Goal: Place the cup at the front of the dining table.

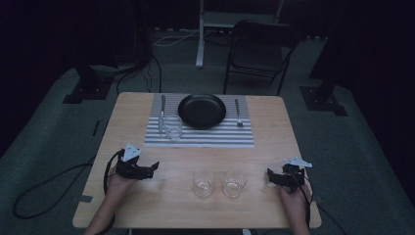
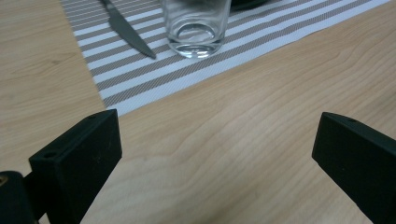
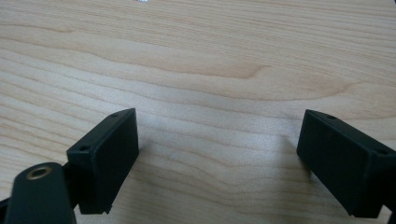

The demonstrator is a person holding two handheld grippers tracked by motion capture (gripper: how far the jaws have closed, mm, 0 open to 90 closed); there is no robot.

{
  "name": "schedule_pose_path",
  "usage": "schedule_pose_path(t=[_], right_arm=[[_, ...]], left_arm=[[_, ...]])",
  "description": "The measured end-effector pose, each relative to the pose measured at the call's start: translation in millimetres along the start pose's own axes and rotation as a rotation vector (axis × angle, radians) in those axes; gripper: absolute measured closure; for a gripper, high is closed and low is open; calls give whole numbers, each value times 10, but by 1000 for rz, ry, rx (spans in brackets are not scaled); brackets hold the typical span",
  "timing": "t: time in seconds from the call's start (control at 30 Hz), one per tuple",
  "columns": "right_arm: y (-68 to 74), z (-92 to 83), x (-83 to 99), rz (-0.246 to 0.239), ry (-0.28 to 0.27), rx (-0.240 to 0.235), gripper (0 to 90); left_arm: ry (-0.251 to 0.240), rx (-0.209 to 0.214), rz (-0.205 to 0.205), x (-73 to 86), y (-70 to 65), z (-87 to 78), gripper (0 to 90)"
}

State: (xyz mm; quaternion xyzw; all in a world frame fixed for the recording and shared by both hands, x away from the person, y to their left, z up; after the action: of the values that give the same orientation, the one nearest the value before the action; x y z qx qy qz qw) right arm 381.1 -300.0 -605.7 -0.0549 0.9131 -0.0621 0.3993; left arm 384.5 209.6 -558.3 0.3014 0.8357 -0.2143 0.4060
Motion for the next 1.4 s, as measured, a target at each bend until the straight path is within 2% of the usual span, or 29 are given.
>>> schedule_pose_path(t=[0.1,0.2,0.4,0.57,0.73,0.83,0.9,1.1,1.2,1.27,1.3,1.4], right_arm=[[0,0,0,0,0,0,124],[1,0,-1,1,0,0,123],[1,-1,0,1,1,0,123],[1,-1,0,1,1,0,123],[1,-1,0,1,1,0,123],[1,-1,0,1,1,0,123],[1,-1,0,1,1,0,124],[1,-1,0,1,1,0,123],[1,-1,0,1,1,0,124],[1,-1,0,2,1,0,124],[1,-1,0,1,1,0,123],[1,-1,0,2,1,0,123]], left_arm=[[0,-5,-7,60,-6,-41,20],[-9,7,-28,120,-29,-109,19],[2,-21,-21,242,-31,-187,19],[2,-34,-31,310,-45,-278,19],[-5,-20,-48,376,-98,-344,20],[-2,-30,-42,413,-100,-366,20],[-5,-35,-56,460,-113,-396,19],[-10,-69,-63,537,-149,-505,19],[4,-87,-59,605,-159,-543,20],[4,-87,-59,605,-159,-543,19],[16,-119,-51,666,-151,-589,20],[16,-141,-63,711,-129,-636,19]])
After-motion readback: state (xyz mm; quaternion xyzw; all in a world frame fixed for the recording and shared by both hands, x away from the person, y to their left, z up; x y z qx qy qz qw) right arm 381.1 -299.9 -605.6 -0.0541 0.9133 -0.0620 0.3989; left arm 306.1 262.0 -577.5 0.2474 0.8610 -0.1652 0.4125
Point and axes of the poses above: each handheld gripper's, and its own axes: z roughly forward along the jaws, x roughly out of its underside, y roughly to its left, the point moved 8 cm from there along z, roughly forward along the jaws, and after that the axes turned 14 degrees about x, right-handed, at the moved point
